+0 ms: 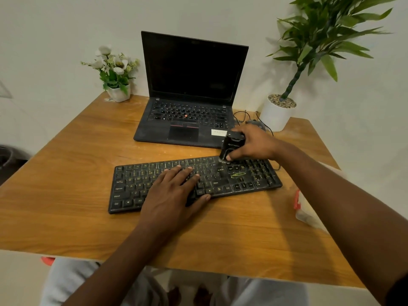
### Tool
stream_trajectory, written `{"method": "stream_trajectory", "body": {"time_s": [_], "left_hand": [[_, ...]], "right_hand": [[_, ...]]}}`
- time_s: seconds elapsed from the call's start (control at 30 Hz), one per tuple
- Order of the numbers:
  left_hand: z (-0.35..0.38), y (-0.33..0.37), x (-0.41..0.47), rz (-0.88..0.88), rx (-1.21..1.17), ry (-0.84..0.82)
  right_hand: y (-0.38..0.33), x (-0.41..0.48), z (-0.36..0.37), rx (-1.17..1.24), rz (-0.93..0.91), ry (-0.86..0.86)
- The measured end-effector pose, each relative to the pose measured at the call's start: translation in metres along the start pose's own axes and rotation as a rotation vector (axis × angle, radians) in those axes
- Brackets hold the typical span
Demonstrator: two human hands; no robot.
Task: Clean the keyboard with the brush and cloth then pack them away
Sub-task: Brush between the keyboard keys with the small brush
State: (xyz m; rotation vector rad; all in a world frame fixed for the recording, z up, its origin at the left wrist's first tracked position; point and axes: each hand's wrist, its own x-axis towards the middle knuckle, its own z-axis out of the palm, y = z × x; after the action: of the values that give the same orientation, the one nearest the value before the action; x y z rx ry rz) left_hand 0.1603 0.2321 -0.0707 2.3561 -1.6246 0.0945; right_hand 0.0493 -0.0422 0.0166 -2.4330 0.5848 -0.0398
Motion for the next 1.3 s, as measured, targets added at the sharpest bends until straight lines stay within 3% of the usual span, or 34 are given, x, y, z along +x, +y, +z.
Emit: {"method": "stream_trajectory", "body": {"time_s": [0.27, 0.43, 0.67, 1.0, 1.3], "left_hand": [[0.002, -0.001, 0.0, -0.003, 0.001, 0.0], [0.003, -0.002, 0.0, -0.003, 0.006, 0.0], [0.004, -0.001, 0.0, -0.008, 0.017, -0.002], [0.006, -0.003, 0.0, -0.006, 0.015, 0.001], [0.006, -0.003, 0.0, -0.008, 0.02, 0.001]], "right_hand": [[0.023, -0.023, -0.027, -0.181, 0.049, 0.084], [0.017, -0.038, -0.02, -0.043, 0.02, 0.136], [-0.002, -0.051, 0.012, 0.035, -0.048, -0.017], [0.007, -0.06, -0.013, -0.256, 0.008, -0.026], [-0.003, -0.052, 0.016, 0.028, -0.045, -0.04]]}}
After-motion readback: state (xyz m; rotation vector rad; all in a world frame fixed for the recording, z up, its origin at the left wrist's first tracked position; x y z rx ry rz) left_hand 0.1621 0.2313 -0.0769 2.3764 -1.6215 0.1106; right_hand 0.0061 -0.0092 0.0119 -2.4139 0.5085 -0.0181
